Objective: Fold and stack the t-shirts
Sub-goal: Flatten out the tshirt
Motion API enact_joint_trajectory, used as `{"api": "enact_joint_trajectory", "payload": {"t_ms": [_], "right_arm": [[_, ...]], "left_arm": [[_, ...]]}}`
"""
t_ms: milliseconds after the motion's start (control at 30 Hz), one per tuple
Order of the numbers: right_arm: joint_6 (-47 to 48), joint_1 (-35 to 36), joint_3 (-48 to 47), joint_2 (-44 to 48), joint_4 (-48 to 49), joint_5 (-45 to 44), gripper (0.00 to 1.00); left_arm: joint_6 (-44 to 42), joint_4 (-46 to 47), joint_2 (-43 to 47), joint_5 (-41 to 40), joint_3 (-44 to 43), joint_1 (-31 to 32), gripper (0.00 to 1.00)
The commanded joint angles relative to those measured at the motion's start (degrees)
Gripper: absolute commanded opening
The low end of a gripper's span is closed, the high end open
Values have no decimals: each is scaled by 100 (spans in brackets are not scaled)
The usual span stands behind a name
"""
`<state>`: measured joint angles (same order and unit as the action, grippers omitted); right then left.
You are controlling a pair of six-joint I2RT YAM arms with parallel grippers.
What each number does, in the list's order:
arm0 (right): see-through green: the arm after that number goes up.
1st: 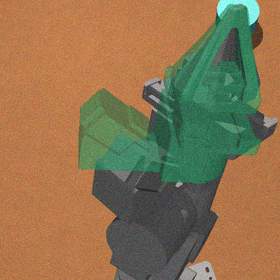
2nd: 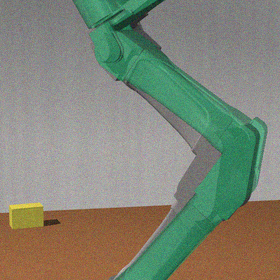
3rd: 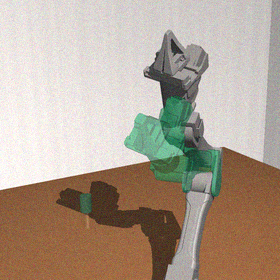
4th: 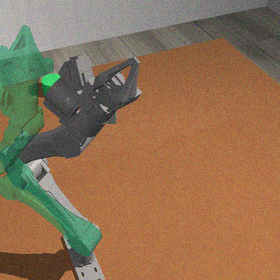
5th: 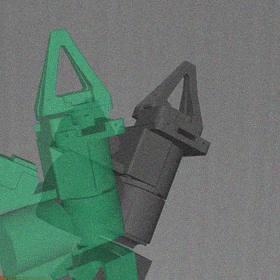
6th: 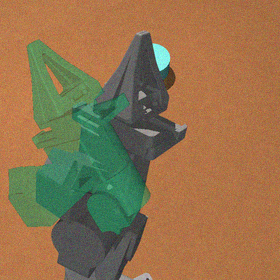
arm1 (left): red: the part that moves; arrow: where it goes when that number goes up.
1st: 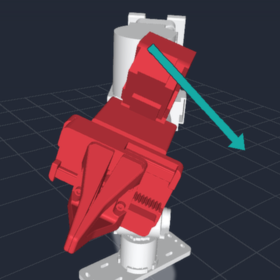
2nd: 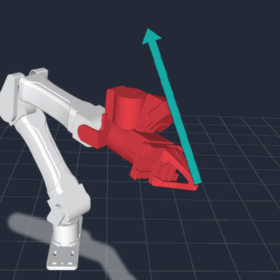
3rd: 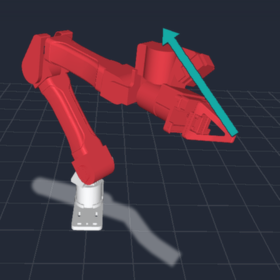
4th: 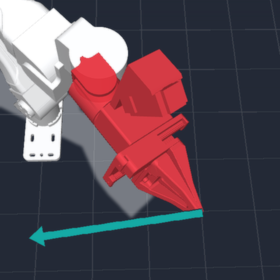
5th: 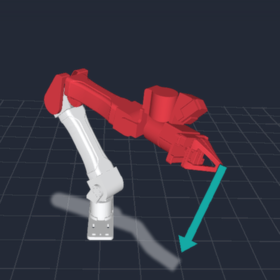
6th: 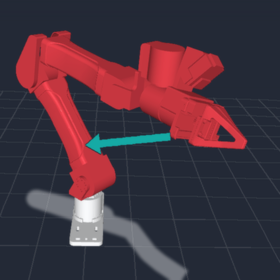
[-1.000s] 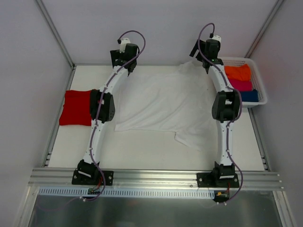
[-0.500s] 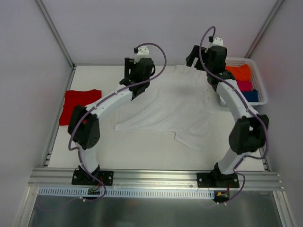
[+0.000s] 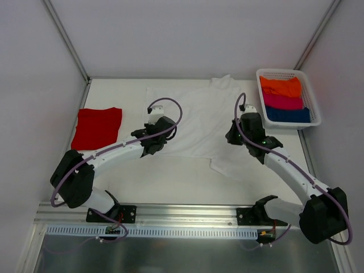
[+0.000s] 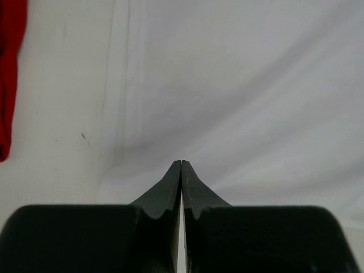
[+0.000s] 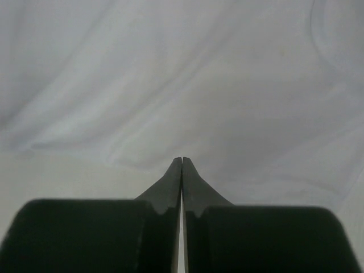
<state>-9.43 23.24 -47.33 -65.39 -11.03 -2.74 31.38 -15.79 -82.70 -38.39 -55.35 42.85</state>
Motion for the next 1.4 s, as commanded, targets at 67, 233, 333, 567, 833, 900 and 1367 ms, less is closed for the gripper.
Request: {"api": "enact_joint_trajectory", "payload": {"t_ms": [67, 233, 333, 567, 833, 900, 1367], "right_arm": [[-428, 373, 285, 53, -101, -218, 0], [-560, 593, 488, -89, -128, -376, 1], [-639, 716, 567, -106, -364, -481, 1], [-1131, 1366, 1068, -97, -637, -920, 1], [-1499, 1832, 884, -966, -1209, -1580, 0], [-1623, 1929, 805, -1283, -1270, -1755, 0], [-3160, 3615, 620, -2409, -2702, -2274, 1]], "left_arm": [[624, -240, -360, 420, -2, 92, 0], [598, -267, -800, 464, -160, 92, 0], [528, -293, -1089, 491, -256, 92, 0], [607, -302, -1688, 508, -362, 92, 0], [492, -381, -2268, 500, -679, 83, 0], [466, -381, -2295, 456, -679, 83, 0], [887, -1222, -1646, 130, -222, 22, 0]]}}
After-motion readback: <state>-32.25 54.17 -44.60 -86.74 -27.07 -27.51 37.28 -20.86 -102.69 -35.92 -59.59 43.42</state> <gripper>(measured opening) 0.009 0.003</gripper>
